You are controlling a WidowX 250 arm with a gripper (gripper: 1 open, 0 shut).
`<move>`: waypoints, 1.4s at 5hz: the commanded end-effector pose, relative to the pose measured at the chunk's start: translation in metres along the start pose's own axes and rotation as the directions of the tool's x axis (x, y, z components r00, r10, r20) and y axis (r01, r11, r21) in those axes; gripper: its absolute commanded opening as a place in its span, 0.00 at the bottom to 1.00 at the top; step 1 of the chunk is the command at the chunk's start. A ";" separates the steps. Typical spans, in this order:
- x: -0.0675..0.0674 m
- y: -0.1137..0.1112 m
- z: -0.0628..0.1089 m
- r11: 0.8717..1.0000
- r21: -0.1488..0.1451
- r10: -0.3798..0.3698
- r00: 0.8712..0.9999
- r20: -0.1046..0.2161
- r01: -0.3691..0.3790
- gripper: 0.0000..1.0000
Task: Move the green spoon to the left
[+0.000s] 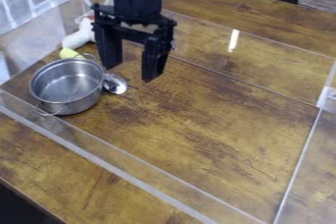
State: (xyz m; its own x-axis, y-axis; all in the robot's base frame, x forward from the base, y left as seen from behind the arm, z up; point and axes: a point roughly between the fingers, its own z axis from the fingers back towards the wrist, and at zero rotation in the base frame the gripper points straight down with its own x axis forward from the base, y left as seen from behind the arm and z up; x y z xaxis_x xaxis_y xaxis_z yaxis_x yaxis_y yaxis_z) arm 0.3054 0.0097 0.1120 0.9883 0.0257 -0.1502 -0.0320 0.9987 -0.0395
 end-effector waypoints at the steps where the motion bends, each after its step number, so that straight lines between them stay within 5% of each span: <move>1: 0.000 0.003 0.007 0.998 0.014 -0.056 0.998 0.026 0.056 1.00; 2: -0.001 0.004 -0.005 0.998 0.016 -0.058 0.998 -0.009 0.058 1.00; 5: -0.001 0.085 0.017 0.976 0.069 -0.210 0.974 0.084 0.205 1.00; 6: 0.007 0.097 0.022 0.967 0.090 -0.247 0.961 0.122 0.237 1.00; 7: 0.017 0.110 0.023 0.937 0.111 -0.345 0.927 0.149 0.331 1.00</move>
State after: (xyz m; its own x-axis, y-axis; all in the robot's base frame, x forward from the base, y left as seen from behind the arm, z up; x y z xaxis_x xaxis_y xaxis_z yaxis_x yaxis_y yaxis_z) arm 0.3172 0.1142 0.1137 0.9470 -0.3207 -0.0172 0.3207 0.9472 -0.0080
